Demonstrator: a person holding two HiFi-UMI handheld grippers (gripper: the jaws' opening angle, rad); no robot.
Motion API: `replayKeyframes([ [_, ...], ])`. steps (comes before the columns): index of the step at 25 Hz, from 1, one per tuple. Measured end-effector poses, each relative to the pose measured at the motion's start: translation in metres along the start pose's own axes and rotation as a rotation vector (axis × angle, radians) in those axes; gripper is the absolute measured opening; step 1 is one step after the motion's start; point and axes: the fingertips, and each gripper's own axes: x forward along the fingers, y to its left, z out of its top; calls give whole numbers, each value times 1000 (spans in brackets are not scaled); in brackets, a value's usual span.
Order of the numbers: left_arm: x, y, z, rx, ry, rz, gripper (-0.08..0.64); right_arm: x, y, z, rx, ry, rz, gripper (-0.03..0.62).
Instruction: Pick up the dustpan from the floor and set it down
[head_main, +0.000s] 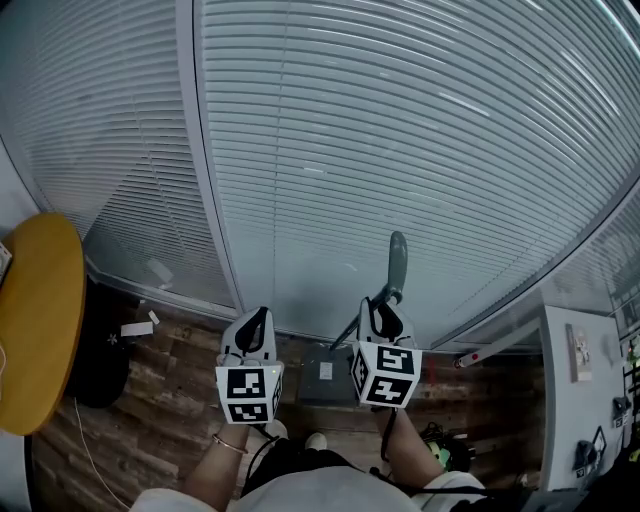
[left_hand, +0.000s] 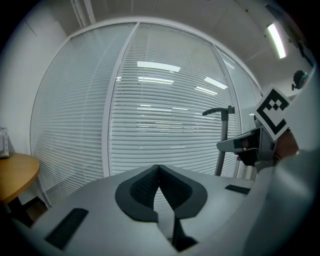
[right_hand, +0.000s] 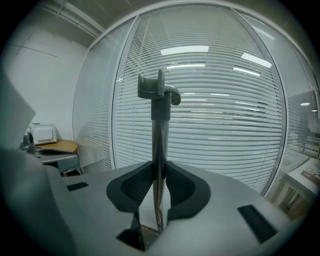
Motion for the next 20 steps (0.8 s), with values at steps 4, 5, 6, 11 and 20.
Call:
replayKeyframes([
  [4, 1, 7, -15, -3, 27, 4, 17, 2, 9, -10, -27, 8, -7, 98],
  [5, 2, 9, -20, -2, 36, 5, 17, 3, 11, -13, -36, 10, -9, 98],
  [6, 3, 11, -26, 0, 45, 6, 17, 6, 14, -18, -43, 15, -9, 98],
  [11, 10, 15, -60, 0, 96, -1, 17, 22, 27, -52, -45, 74, 13, 98],
  [20, 36, 23, -104, -5, 104, -9, 17, 58, 40, -111, 4, 127, 16, 98],
])
